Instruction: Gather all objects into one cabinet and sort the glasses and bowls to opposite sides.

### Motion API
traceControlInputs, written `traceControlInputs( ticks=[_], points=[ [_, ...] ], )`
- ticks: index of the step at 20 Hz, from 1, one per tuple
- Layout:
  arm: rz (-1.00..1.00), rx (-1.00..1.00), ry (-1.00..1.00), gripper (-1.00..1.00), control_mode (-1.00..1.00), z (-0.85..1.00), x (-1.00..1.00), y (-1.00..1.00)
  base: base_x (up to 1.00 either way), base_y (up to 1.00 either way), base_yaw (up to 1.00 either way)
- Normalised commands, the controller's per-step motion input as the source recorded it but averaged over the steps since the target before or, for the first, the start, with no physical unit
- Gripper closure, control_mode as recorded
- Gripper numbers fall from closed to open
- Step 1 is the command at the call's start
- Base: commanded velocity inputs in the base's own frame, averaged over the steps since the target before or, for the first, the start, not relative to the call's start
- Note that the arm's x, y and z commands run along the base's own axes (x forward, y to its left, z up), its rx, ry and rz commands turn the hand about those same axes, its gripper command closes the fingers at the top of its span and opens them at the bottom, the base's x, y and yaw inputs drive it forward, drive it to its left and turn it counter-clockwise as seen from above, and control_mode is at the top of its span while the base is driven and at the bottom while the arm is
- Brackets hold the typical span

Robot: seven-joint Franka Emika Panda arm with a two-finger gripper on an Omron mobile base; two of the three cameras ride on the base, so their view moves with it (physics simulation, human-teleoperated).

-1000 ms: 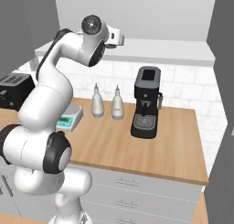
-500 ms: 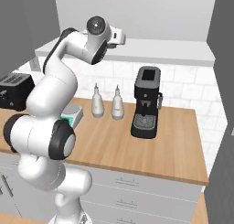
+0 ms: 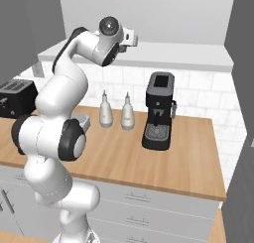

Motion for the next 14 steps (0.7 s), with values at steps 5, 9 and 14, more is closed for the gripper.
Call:
traceControlInputs(
  ticks=[5, 9, 14],
  points=[
    [0.02, 0.00, 0.00, -1.00, -1.00, -0.03, 0.06, -0.04, 0.00, 0.00, 0.00],
    [0.01, 0.00, 0.00, -1.00, -1.00, -0.11, 0.00, 0.00, 0.00, 0.00, 0.00],
    [0.00, 0.00, 0.03, -1.00, -1.00, -0.20, 0.03, 0.00, 0.00, 0.00, 0.00]
  ],
)
